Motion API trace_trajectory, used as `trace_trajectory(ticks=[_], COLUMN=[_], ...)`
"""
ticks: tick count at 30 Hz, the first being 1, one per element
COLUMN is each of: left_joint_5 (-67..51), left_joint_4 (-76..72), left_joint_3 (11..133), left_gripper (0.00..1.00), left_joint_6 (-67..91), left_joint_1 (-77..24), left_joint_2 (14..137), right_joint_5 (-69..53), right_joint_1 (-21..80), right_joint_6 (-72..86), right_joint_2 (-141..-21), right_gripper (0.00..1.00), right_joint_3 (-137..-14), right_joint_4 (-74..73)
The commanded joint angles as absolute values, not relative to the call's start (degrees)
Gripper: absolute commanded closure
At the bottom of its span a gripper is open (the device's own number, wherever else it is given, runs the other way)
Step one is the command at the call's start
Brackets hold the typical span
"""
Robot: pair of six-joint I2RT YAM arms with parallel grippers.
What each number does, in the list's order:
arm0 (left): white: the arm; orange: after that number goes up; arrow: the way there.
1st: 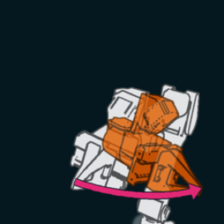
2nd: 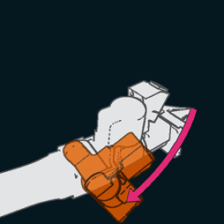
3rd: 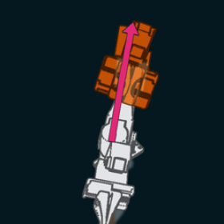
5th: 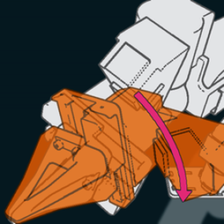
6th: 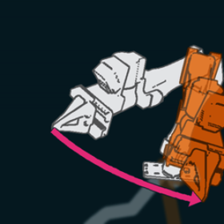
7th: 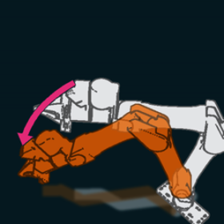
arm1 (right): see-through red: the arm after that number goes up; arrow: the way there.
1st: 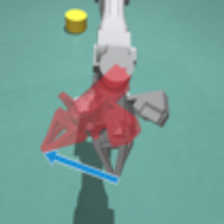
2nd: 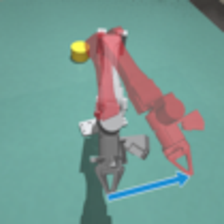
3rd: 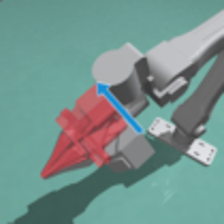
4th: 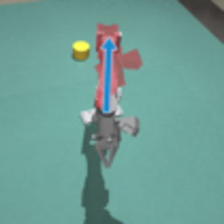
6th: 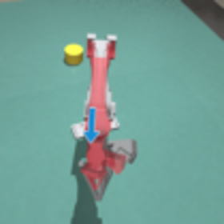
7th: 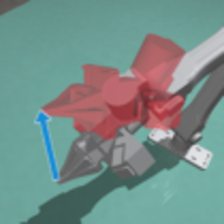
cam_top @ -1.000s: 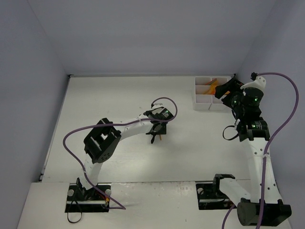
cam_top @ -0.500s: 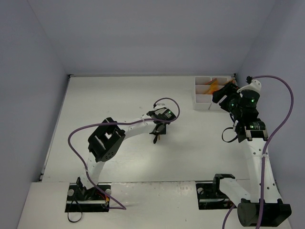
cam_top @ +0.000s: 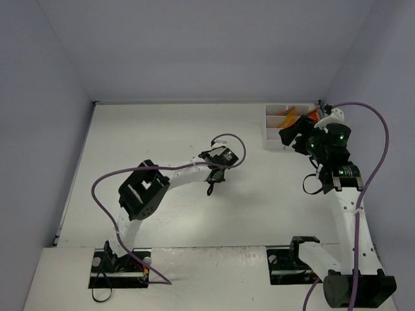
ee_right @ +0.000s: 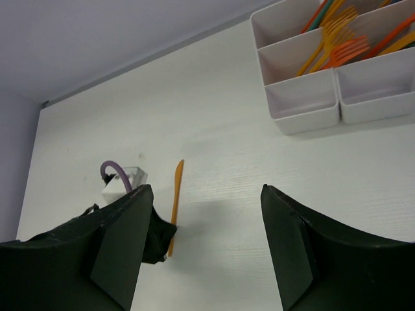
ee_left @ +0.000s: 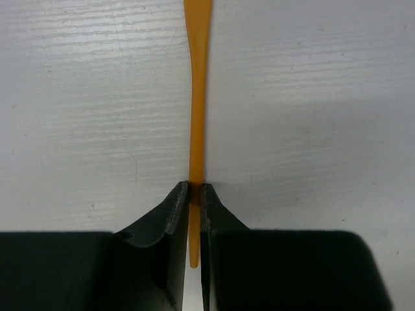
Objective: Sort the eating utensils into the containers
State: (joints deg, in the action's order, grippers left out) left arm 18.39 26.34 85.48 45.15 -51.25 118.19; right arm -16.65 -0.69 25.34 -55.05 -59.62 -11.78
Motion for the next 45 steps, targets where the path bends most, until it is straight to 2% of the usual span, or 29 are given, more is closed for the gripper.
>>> trace_trajectory(ticks=[1,7,10,20,35,39,45], left_joint_5=[18.7,6.0,0.9,-7.4,-10.7,-11.4,-11.8], left_joint_4=[22.0,4.1,3.0,1.8,0.9,-0.7,-1.3], left_joint_3=[80.4,70.2,70.2,73.3,75.6,75.4,75.5], left_gripper=[1.00,1.00,1.00,1.00,1.00,1.00,1.00], left_joint_6=[34.7,21.5,18.1,17.2,17.7,17.8,17.8], left_joint_1=[-50.8,-50.8,-50.8,-52.2,-53.9,-54.2,-54.5], left_joint_2=[108.9,93.3,89.7,84.9,82.8,82.5,82.4], right_joint_5=[-28.3,-37.2,-40.1,-41.4,-37.8,-37.8,-38.1], right_joint_1=[-0.4,0.1,1.7,6.4,8.6,8.7,8.9], right_joint_6=[24.8,26.0,26.0,26.0,26.3,26.4,26.5], right_joint_2=[-57.5,-60.2,-62.7,-66.9,-68.6,-68.7,-68.8], right_gripper=[0.35,0.35,0.35,0.35,0.39,0.44,0.66], right_joint_3=[-58.0,-58.0,-60.0,-65.0,-65.9,-66.2,-66.3], right_joint_4=[-9.1,-9.0,-9.0,-8.9,-8.8,-8.7,-8.4])
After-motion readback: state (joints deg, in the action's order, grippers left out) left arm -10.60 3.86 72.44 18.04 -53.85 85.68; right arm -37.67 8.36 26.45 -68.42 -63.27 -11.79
